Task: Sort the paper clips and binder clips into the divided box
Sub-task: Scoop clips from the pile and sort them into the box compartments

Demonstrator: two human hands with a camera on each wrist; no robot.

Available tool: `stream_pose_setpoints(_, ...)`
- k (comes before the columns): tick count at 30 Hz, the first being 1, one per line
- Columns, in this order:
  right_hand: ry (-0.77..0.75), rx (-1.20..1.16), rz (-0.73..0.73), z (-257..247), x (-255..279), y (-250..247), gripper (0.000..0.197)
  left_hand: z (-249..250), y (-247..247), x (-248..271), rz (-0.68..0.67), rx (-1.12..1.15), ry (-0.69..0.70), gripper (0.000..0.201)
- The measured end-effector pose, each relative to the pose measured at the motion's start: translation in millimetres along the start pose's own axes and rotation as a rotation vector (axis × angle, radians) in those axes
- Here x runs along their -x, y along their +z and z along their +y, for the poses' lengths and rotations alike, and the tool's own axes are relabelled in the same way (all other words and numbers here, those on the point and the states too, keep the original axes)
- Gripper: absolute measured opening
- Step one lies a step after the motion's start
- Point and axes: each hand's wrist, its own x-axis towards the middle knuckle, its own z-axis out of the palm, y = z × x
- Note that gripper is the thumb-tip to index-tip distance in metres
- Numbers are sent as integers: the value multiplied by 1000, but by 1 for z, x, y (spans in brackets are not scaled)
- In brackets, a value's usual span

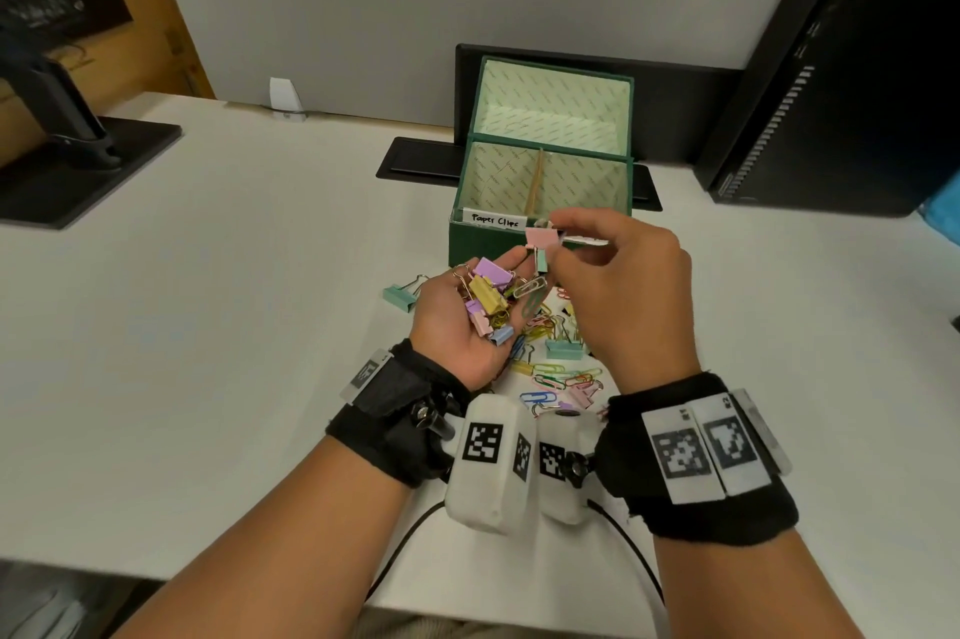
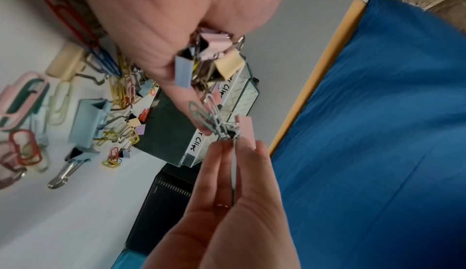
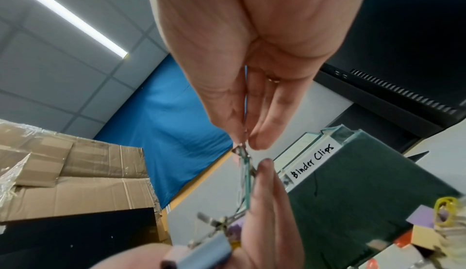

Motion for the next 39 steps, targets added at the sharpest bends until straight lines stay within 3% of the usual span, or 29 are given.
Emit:
stream_pose_setpoints(8,119,-244,40,2,-4,-4,24,1,-1,-2,-20,85,-36,43)
stream_pose_setpoints(15,97,-358,-45,1,-2,-3,29,-1,0,-1,-80,125,-73,42)
stream_pose_setpoints(24,160,-534,4,-2,-16,-17,23,5,4,4,-16,126,-69,42)
stream_pose_setpoints(28,144,-432,0,0,-41,-27,18,6,2,3,-35,149,-63,42)
stream_pose_setpoints(35,53,59,35,26,-96,-24,12,5,0,1,-38,157,-73,42)
stream_pose_setpoints(39,-22,336,-154,29,-100,-18,9,5,0,1,-28,144,-68,43)
